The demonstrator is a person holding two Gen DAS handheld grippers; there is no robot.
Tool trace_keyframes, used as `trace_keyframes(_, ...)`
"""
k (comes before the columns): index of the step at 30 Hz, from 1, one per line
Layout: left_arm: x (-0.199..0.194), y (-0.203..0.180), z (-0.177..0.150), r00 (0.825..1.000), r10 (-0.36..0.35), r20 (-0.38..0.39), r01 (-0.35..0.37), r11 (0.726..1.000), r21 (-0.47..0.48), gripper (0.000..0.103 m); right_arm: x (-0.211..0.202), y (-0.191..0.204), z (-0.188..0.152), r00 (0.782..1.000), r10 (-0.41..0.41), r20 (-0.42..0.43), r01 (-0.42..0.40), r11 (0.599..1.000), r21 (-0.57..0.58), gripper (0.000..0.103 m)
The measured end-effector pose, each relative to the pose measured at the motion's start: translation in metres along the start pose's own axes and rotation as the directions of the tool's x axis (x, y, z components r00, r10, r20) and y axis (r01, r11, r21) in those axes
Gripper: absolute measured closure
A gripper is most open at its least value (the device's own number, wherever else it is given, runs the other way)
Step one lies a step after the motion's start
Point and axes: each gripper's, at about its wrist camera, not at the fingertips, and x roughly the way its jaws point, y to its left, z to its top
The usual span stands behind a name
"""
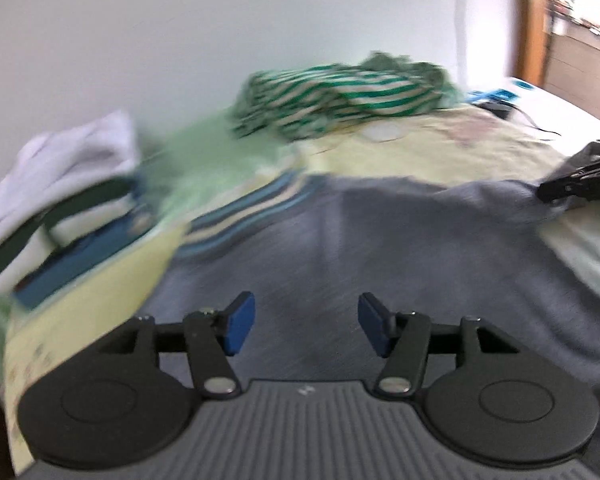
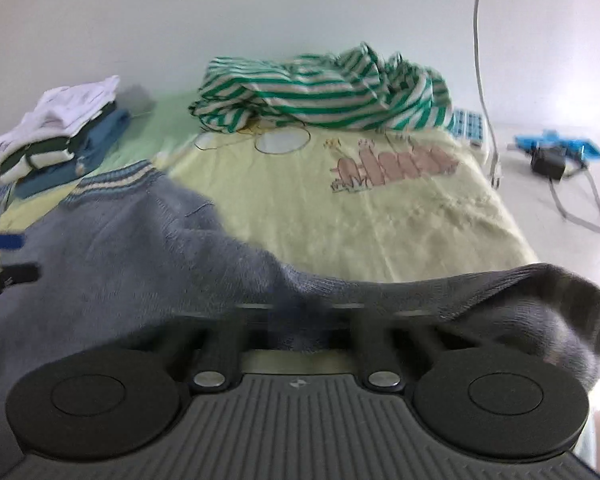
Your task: Fold clothes
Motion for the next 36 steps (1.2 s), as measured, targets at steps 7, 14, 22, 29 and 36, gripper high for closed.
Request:
trace_keyframes(7,0.027,-0.048,0.036,0.996,-0.086,-0.008,0.086,0.994,0.07,0.036,-0.019,-0.002,-0.017,0.999,0.031,-0.021,-0.032,0.996,-0.08,0.097)
trace_keyframes(14,0.05,-0.077,0.047,0.99,-0.137,-0.047,0.138,0.99,0.034,0.035,-0.041,-0.03,-0.013,0.999,0.017,0.051,-0.017,1.0,0.01,0.067)
trace_keyframes(22,0.057,-0.094,0.039,0.988,-0.13,-0.081,0.131,0.991,0.009,0.035,0.002,-0.037,-0.002,0.994,-0.113,0.004,0.109,0.947,-0.302,0.052)
trace_keyframes(29,0.06,-0.087,0.031,0.992,-0.107,-0.07,0.101,0.991,-0.083,0.02,-0.029,-0.068,0.002,1.0,0.007,-0.014,-0.009,0.992,-0.123,0.103)
trace_keyframes(36,0.046,-0.089,0.048,0.984,-0.175,-0.029,0.174,0.984,-0.039,0.025,-0.048,-0.12,-0.007,0.999,0.028,-0.017,-0.02,0.93,0.368,0.065)
